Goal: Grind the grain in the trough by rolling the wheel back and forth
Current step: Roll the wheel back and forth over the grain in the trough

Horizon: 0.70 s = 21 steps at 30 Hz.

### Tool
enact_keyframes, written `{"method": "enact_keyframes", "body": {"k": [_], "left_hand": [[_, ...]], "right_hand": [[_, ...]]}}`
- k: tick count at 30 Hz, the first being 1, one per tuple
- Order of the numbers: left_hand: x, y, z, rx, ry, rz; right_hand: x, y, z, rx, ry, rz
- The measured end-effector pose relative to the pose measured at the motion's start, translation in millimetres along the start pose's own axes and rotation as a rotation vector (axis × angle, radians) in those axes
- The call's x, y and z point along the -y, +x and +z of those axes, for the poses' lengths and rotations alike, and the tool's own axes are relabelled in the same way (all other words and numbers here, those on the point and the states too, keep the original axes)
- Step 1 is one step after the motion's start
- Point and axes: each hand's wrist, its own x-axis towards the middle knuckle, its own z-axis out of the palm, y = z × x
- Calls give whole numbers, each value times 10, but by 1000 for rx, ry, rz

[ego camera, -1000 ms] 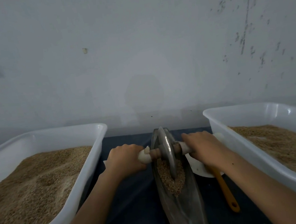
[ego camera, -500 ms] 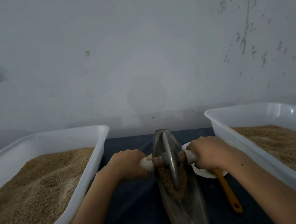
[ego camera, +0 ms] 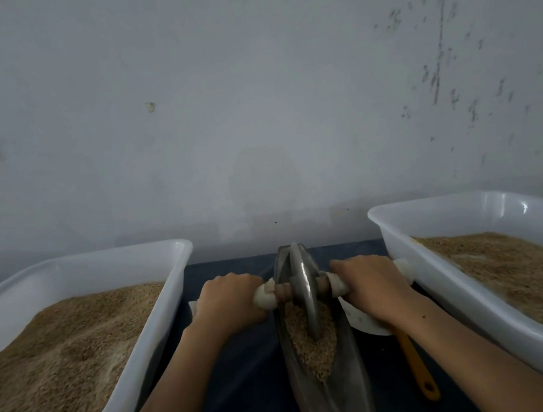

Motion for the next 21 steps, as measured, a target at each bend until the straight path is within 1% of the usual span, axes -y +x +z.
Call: {"method": "enact_keyframes", "body": {"k": [5, 7, 9, 12, 18, 21], "left_hand": [[42, -2, -58, 215, -98, 15], [49, 2, -73, 271, -139, 16], [53, 5, -70, 292, -150, 20], [54, 3, -42, 225, -123, 21], [20, 10, 38, -57, 23, 14], [2, 14, 70, -115, 43, -4]], "right_hand": [[10, 30, -127, 196, -15, -1], [0, 42, -165, 265, -22, -9], [-9, 49, -172, 290, -28, -12], [-2, 58, -129, 222, -32, -10], [-16, 52, -43, 82, 18, -2], [-5, 43, -16, 39, 6, 11]]}}
